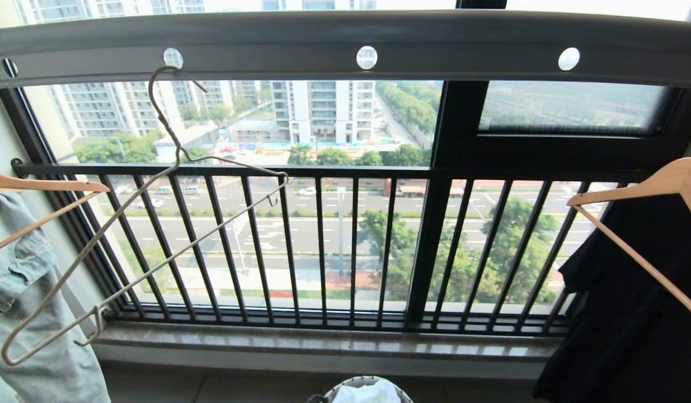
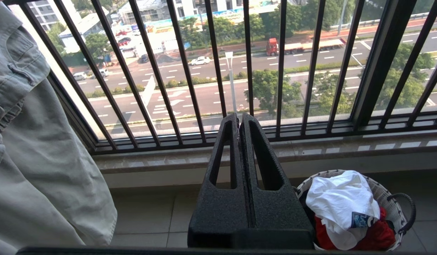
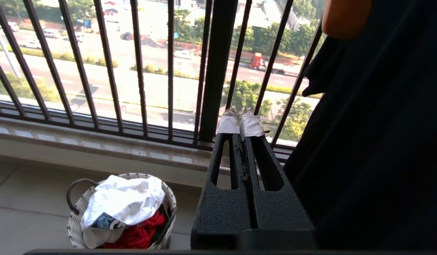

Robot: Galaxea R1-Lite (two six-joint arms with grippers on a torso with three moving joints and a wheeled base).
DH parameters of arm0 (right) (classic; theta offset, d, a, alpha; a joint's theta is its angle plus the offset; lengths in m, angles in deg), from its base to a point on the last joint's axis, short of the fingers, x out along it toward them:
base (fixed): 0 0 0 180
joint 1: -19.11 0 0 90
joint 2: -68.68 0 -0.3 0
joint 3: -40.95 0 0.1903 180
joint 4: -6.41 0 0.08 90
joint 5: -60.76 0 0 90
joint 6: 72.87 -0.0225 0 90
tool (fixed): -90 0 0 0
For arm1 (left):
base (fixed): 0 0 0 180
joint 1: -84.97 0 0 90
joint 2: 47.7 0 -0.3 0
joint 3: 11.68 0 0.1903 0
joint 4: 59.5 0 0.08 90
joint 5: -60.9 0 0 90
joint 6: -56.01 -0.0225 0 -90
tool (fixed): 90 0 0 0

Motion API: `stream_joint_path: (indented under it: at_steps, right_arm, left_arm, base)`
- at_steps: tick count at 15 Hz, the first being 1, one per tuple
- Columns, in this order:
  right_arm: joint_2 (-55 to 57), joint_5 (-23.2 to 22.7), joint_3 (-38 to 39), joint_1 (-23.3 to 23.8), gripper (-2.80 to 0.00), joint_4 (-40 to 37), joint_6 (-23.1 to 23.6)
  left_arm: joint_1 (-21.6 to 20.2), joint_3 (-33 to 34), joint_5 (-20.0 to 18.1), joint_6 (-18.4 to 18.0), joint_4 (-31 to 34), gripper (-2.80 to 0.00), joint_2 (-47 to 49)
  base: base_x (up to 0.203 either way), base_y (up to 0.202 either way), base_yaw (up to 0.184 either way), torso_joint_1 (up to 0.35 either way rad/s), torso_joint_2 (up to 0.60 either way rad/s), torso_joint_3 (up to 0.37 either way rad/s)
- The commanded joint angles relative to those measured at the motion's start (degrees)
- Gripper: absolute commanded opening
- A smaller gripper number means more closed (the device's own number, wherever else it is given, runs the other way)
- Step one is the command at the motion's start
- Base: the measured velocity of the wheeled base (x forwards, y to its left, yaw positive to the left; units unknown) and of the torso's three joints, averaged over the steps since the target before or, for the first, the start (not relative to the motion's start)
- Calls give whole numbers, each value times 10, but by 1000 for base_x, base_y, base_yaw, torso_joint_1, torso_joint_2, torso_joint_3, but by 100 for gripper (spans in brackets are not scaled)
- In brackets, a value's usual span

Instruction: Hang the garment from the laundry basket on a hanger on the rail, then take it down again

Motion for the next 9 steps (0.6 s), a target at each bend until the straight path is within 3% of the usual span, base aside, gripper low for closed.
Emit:
stream_joint_path:
  at_steps: [1,5,9]
  right_arm:
    - [1,-2,0,0,-280,1,0]
    - [1,-1,1,0,-280,4,-4]
    - [1,-1,1,0,-280,4,-3]
  left_arm:
    - [0,-1,0,0,1,-280,0]
    - [0,0,3,3,-2,-280,0]
    - [0,1,4,46,-6,-280,0]
  base:
    - [0,0,0,0,0,0]
    - [0,0,0,0,0,0]
    - [0,0,0,0,0,0]
